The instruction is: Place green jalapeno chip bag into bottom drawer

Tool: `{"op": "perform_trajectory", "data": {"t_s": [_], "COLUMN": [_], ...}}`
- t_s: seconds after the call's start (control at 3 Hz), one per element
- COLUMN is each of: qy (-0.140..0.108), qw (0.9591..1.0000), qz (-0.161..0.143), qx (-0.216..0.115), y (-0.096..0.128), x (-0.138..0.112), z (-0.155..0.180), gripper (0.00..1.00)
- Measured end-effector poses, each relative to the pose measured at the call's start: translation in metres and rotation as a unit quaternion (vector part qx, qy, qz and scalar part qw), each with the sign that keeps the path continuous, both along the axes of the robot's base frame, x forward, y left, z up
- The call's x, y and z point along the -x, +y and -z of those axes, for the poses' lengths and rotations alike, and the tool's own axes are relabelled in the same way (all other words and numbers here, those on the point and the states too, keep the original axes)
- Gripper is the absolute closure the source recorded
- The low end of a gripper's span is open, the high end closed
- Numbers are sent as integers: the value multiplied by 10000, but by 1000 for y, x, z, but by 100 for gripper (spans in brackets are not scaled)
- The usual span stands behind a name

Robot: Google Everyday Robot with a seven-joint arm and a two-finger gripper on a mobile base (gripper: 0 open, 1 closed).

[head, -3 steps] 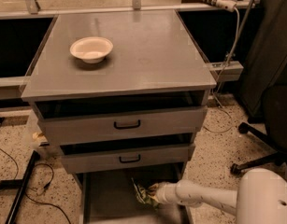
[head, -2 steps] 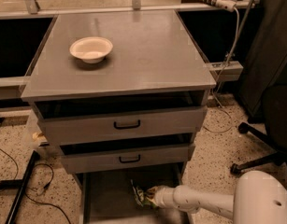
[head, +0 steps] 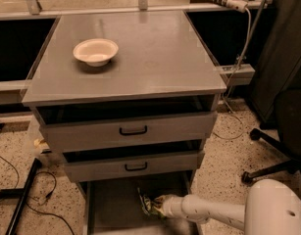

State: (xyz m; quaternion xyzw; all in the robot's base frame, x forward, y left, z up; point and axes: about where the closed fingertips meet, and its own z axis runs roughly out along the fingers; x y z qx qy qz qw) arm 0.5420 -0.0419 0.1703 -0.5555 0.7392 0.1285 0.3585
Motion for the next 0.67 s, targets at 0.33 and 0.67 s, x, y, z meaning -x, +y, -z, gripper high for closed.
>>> {"op": "perform_trajectory", "data": {"t_s": [0.33, 0.67], "qy": [0, 0], "qw": [10000, 10000], "qz": [0, 0], "qx": [0, 0], "y": [0, 0], "x": [0, 0], "z": [0, 0], "gripper": [37, 15]}}
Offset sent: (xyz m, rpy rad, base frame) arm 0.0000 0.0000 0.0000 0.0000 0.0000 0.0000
